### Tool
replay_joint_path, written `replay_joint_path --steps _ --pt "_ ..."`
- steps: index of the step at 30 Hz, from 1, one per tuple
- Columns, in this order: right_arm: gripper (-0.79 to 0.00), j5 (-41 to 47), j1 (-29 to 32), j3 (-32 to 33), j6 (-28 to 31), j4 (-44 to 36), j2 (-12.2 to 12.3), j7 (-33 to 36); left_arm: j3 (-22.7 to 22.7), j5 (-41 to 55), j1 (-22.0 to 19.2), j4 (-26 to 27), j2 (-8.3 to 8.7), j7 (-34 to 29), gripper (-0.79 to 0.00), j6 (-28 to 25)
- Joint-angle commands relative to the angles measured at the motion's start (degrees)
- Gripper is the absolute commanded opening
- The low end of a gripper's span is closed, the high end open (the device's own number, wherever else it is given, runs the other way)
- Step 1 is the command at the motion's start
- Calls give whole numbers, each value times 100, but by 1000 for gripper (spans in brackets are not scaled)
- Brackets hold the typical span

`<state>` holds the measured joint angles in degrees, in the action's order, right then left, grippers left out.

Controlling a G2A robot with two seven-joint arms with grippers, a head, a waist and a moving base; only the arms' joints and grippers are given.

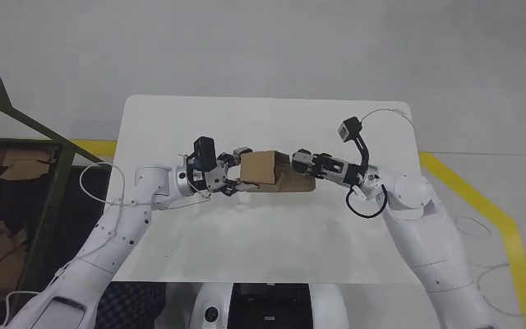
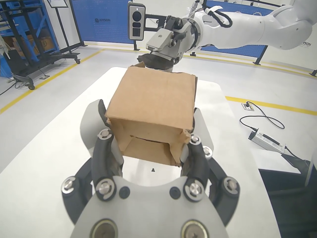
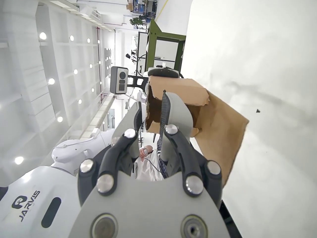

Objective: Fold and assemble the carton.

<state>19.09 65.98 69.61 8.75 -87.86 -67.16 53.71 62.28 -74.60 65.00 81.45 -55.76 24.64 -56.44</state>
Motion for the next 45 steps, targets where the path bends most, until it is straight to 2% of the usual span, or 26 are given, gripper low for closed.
replay_joint_path --steps 1,5,19,29,37,45 --pt "-634 -2 7 60 -20 -6 12 -42 -2 9 6 -4 -4 -4 -215 -21" --pt "-640 -68 -110 22 -140 104 7 -150 -10 -5 26 27 -11 3 -219 -50" --pt "-643 -29 -396 -682 -71 230 -94 285 -24 -11 6 35 -47 17 -222 -43" --pt "-643 -11 -468 -776 -86 344 -108 263 -53 -70 -15 -75 -75 62 -268 -18" --pt "-643 -129 -438 -477 -122 205 -40 123 -13 -178 8 -83 -80 182 -329 27" --pt "-643 -126 -62 87 -123 -89 86 8 91 -265 34 -112 -71 327 -336 104"
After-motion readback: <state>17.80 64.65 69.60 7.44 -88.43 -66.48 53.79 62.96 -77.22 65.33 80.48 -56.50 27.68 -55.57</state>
